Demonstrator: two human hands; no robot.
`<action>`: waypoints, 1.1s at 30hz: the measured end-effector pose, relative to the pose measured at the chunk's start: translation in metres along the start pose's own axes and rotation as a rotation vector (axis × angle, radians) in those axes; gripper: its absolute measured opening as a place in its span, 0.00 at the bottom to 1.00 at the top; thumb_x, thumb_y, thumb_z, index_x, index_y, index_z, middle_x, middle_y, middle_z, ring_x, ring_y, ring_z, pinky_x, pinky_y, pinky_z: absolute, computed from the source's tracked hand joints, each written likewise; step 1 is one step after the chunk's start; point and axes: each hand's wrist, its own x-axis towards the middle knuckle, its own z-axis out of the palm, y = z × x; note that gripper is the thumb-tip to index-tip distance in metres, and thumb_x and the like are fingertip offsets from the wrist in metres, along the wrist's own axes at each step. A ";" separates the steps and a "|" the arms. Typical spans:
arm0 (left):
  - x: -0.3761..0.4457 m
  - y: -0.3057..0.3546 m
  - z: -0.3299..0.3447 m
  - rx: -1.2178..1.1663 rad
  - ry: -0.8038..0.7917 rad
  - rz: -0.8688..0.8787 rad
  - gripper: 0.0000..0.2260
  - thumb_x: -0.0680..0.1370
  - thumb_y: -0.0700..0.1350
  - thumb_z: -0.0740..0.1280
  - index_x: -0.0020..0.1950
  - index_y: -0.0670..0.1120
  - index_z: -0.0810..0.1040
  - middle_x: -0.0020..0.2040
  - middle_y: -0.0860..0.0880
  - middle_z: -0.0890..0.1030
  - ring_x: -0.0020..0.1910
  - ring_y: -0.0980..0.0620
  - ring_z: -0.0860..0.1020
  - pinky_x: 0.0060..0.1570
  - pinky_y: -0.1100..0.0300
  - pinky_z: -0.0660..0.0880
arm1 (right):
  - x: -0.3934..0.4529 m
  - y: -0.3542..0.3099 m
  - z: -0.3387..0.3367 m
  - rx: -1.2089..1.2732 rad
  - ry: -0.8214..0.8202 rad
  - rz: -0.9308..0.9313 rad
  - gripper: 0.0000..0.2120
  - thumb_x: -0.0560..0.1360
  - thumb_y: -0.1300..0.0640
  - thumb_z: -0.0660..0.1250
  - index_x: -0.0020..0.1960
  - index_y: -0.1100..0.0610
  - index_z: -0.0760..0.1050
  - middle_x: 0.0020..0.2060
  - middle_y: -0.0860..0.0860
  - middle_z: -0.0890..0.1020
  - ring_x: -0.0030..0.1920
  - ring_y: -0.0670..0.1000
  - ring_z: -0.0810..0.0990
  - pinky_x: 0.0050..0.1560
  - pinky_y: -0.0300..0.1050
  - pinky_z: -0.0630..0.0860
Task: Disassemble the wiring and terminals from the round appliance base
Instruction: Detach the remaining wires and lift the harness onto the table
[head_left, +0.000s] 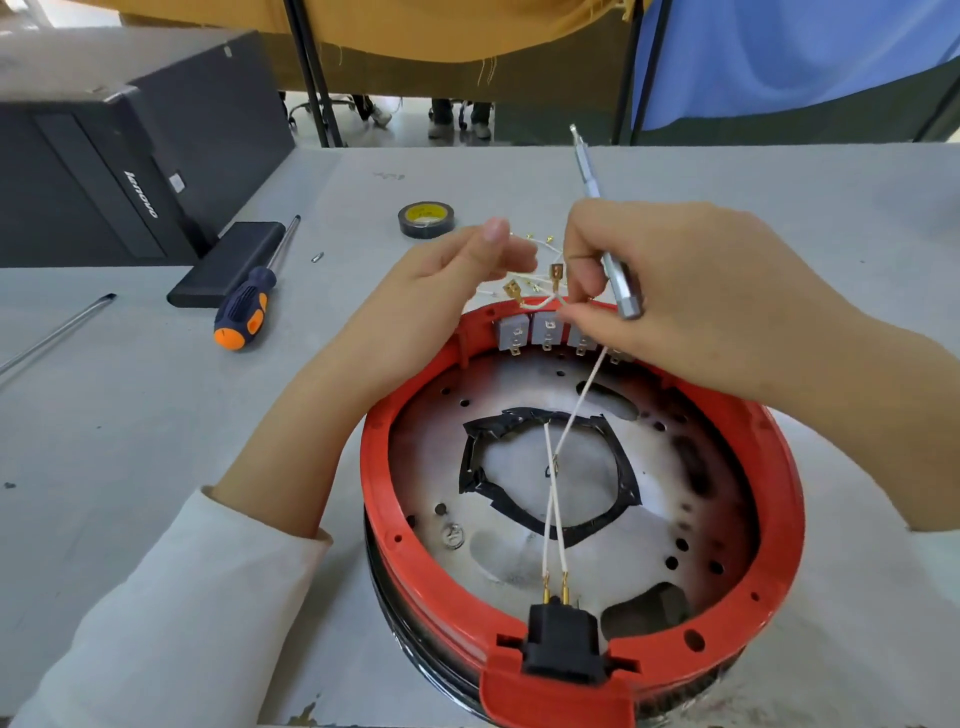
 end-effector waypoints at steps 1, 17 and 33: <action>-0.001 0.002 0.001 -0.002 -0.026 0.015 0.21 0.80 0.59 0.53 0.54 0.49 0.81 0.52 0.55 0.82 0.56 0.60 0.78 0.61 0.59 0.69 | 0.001 0.002 0.003 -0.007 0.007 0.012 0.10 0.71 0.50 0.64 0.39 0.47 0.61 0.35 0.44 0.76 0.33 0.48 0.69 0.34 0.35 0.64; 0.002 -0.004 0.001 0.035 0.085 0.043 0.07 0.78 0.49 0.65 0.44 0.48 0.78 0.42 0.53 0.84 0.45 0.55 0.80 0.51 0.62 0.73 | -0.002 0.015 0.016 0.217 0.215 0.241 0.16 0.69 0.41 0.69 0.41 0.45 0.61 0.44 0.43 0.80 0.36 0.45 0.73 0.39 0.42 0.72; 0.006 -0.013 0.001 -0.048 0.104 -0.155 0.13 0.82 0.53 0.55 0.63 0.52 0.71 0.47 0.56 0.83 0.43 0.58 0.79 0.49 0.64 0.72 | 0.036 0.075 0.037 1.196 0.285 0.925 0.17 0.73 0.63 0.71 0.41 0.52 0.63 0.42 0.54 0.83 0.28 0.45 0.77 0.23 0.36 0.70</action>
